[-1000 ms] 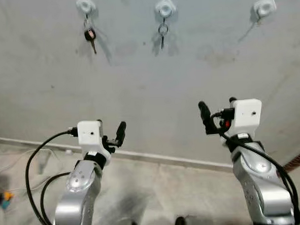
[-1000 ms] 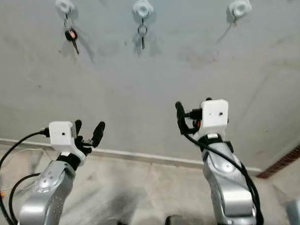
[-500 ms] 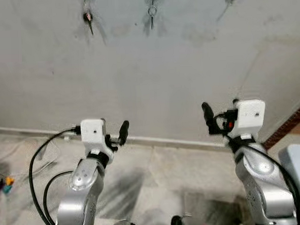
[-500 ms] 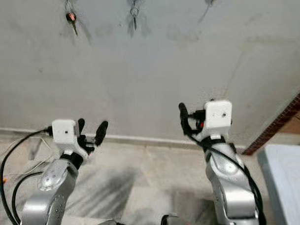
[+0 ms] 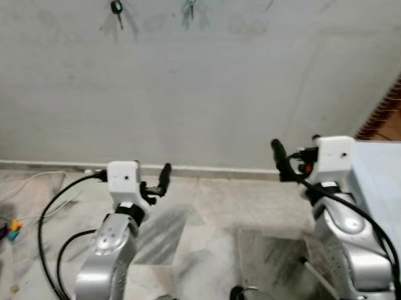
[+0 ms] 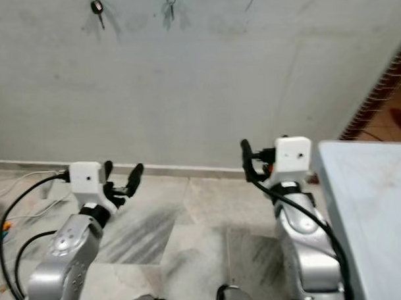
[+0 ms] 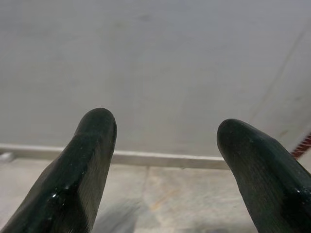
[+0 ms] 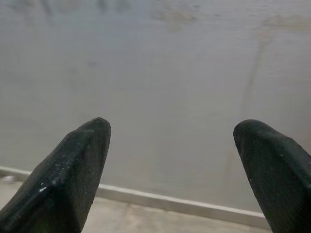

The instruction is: Hang keys on a hook

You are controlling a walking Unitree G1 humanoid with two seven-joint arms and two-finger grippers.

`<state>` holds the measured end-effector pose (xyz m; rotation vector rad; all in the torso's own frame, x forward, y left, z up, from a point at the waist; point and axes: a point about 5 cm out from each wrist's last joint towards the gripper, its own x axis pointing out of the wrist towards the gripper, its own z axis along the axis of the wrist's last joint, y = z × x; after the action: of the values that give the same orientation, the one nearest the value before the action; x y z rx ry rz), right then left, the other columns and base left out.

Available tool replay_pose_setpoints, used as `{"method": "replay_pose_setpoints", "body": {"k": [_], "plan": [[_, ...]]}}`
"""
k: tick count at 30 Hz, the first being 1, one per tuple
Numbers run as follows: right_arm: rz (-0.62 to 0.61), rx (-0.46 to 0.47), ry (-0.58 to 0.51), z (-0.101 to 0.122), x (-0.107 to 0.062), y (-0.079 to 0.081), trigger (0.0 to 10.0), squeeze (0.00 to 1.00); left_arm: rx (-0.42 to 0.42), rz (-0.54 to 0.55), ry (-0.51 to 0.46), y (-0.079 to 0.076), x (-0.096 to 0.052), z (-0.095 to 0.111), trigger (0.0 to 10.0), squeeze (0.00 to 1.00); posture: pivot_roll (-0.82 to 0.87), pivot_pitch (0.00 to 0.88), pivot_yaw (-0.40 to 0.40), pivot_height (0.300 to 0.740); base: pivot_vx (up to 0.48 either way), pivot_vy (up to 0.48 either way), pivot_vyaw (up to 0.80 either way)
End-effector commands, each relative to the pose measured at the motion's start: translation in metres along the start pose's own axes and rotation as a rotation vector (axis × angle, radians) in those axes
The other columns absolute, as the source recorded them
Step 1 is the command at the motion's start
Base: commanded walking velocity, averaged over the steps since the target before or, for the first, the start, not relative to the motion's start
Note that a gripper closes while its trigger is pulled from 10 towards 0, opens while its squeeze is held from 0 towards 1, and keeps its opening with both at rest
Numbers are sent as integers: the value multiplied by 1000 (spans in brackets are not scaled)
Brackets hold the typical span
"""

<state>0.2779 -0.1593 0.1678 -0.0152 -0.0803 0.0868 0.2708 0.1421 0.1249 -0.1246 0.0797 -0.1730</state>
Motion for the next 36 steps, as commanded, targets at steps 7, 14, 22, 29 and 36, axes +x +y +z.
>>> {"method": "replay_pose_setpoints", "body": {"k": [7,14,22,29,36], "plan": [[-19,0,6,-1,1,-3,10000,0,10,-5,17,1,-1,-2,10000,0,-66,170,39,740,-161,0,0],[-25,9,1,0,2,-4,10000,0,-13,-8,22,0,1,-2,10000,0,-66,166,39,740,0,0,0],[-24,8,-1,-1,4,-4,10000,0,-11,-4,24,1,3,-1,10000,0,-62,158,39,740,0,368,0],[-23,8,0,0,5,-4,10000,0,-6,-7,25,1,3,-1,10000,0,-60,159,40,740,0,439,0],[-33,3,-1,0,7,-5,10000,0,-7,-14,26,0,4,0,10000,0,-61,160,41,740,0,439,0]]}}
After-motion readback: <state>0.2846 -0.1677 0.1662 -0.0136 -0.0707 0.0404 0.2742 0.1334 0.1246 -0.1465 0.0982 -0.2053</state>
